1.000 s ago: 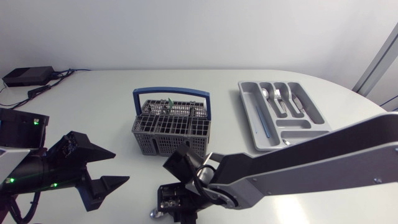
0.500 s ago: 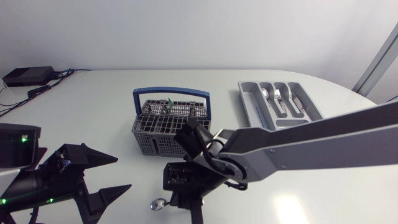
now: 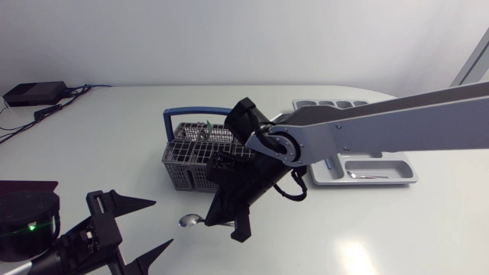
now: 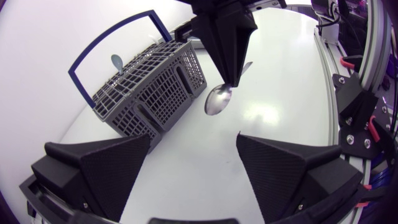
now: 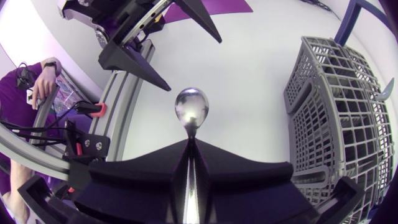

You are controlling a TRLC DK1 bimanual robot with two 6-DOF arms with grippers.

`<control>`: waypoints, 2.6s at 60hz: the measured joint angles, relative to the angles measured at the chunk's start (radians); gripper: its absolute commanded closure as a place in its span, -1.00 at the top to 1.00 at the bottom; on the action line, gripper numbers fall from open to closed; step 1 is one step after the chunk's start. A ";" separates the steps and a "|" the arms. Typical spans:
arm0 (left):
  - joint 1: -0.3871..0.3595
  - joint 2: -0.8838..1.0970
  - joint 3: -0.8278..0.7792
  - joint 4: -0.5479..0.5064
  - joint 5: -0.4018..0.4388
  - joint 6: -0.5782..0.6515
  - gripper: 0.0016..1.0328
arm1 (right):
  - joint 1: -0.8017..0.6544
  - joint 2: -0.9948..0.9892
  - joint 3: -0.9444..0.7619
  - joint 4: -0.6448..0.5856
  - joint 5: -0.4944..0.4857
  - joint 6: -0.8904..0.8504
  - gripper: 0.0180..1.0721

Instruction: Unload the cutlery basket into the drawer organizer.

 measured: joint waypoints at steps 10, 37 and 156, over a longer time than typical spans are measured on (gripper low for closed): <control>-0.072 0.068 -0.001 0.126 -0.085 0.023 0.88 | -0.022 0.068 0.077 -0.111 -0.080 -0.011 -0.80; -0.208 0.182 -0.038 0.359 -0.188 0.057 0.81 | -0.072 0.157 0.238 -0.309 -0.238 -0.040 -0.80; -0.283 0.457 0.049 0.556 -0.249 0.105 -0.81 | -0.156 0.174 0.214 -0.366 -0.286 -0.142 0.85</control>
